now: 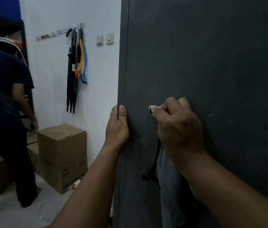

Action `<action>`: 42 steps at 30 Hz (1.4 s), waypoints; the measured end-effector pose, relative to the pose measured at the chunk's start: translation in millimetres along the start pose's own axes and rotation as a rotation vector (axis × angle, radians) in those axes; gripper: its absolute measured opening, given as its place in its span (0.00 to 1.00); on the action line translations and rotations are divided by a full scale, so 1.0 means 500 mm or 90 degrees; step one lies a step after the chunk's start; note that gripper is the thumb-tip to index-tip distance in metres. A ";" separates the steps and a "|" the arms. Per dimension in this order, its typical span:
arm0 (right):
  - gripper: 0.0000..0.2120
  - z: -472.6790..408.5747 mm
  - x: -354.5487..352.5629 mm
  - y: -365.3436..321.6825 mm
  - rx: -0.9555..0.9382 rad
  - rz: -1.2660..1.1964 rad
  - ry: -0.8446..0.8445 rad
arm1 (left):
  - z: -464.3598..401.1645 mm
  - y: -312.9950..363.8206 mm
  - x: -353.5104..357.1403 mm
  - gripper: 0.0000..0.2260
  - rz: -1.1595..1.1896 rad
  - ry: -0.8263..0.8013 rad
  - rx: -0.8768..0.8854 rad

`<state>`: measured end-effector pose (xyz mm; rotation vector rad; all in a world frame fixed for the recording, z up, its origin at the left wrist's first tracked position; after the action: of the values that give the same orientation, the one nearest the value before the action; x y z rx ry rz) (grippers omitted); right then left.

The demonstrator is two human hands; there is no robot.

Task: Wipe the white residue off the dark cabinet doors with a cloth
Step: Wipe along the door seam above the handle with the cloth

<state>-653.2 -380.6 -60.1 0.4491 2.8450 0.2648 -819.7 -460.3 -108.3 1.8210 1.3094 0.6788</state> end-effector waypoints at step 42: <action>0.14 -0.035 0.054 -0.118 0.061 0.031 -0.086 | 0.060 -0.019 -0.016 0.22 0.011 0.057 -0.022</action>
<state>-699.2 -429.6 -61.7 0.5345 2.7259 0.1037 -804.0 -474.7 -132.8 1.7942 1.3328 0.7964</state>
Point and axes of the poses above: each hand's wrist, its own z-axis away from the middle knuckle, its own x-axis out of the palm, y = z × x, the point moved 3 cm from there along -z, towards the middle knuckle, and after that the axes turned 3 degrees about -y, right-handed, at the moved point
